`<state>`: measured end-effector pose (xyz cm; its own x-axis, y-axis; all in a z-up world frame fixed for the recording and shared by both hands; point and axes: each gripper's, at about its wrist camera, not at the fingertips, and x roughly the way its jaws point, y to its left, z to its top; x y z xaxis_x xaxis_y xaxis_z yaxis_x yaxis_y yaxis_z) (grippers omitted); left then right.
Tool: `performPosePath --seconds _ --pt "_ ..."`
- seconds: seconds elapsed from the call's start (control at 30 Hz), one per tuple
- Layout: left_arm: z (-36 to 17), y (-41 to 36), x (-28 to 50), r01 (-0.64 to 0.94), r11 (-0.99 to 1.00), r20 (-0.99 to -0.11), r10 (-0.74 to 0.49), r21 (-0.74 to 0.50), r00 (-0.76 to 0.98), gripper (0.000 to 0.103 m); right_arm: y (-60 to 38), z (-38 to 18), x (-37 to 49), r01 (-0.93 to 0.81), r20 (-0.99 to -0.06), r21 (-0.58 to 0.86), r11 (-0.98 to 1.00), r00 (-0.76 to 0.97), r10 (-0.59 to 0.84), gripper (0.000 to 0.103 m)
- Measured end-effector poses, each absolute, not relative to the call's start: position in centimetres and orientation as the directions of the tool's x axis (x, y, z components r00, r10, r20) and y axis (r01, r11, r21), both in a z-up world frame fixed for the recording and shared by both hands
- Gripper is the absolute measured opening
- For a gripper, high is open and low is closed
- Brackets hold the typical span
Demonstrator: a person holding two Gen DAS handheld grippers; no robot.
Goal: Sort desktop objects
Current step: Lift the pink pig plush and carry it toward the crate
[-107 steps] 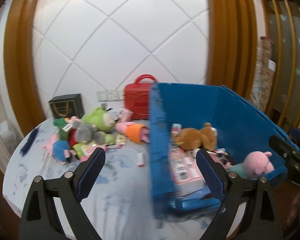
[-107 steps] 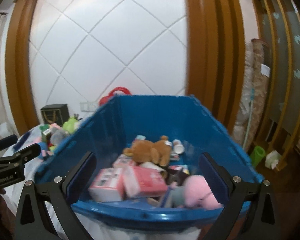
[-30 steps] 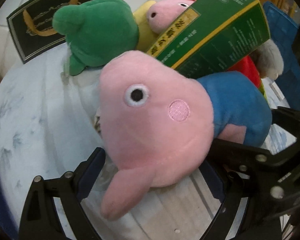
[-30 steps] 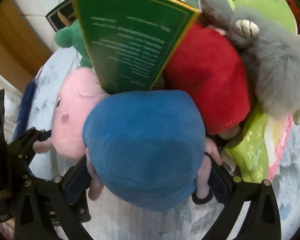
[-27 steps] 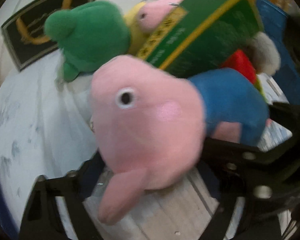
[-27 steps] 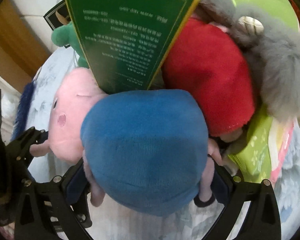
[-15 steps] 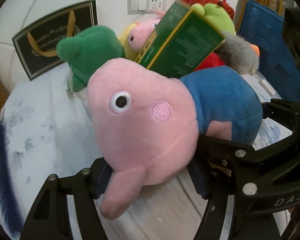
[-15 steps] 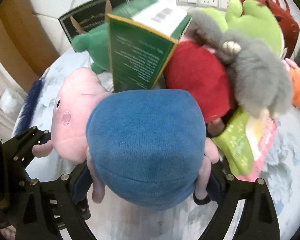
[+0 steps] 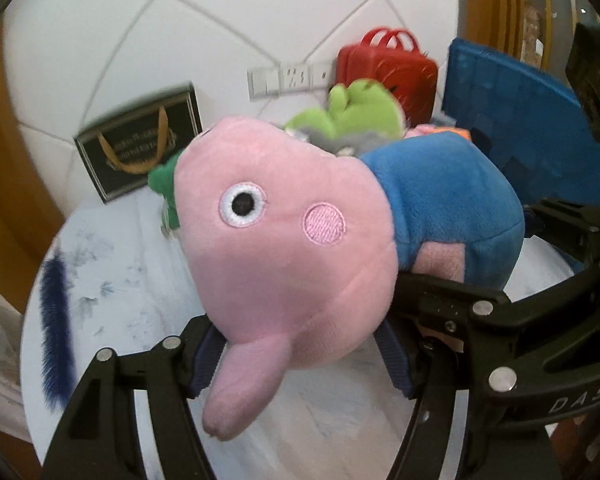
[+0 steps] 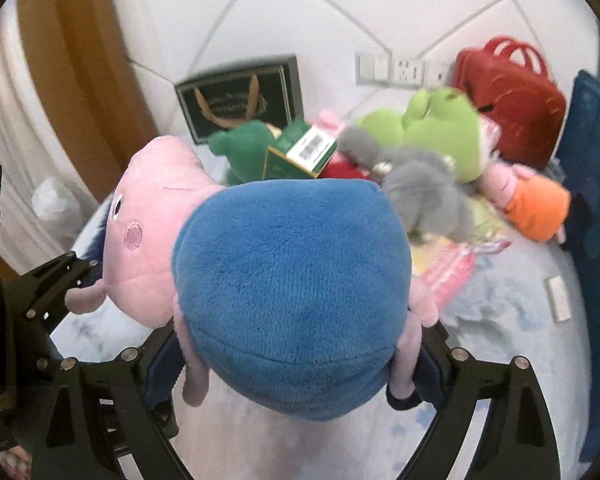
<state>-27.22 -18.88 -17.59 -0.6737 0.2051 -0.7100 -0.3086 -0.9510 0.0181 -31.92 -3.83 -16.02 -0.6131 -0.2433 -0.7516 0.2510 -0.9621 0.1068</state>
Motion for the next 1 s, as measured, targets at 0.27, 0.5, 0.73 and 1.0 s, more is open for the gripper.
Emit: performPosePath --seconds 0.27,0.5,0.73,1.0 --pt "-11.0 -11.2 -18.3 -0.28 -0.958 -0.608 0.188 0.057 -0.771 0.067 2.8 -9.3 -23.1 0.297 -0.665 0.068 -0.953 -0.699 -0.265 0.093" --pt "-6.5 -3.8 -13.6 -0.306 -0.95 -0.529 0.226 0.068 -0.818 0.067 10.2 -4.3 -16.9 0.272 -0.589 0.022 -0.962 -0.774 -0.232 0.094" --pt "-2.3 3.8 -13.7 -0.399 -0.911 -0.457 0.312 0.106 -0.833 0.067 17.5 -0.3 -15.2 0.179 -0.52 0.011 -0.984 -0.839 -0.158 0.094" --pt "1.9 13.4 -15.6 -0.526 -0.846 -0.391 0.458 0.083 -0.798 0.067 26.1 4.6 -14.3 0.028 -0.461 -0.064 -0.998 -0.887 0.005 0.095"
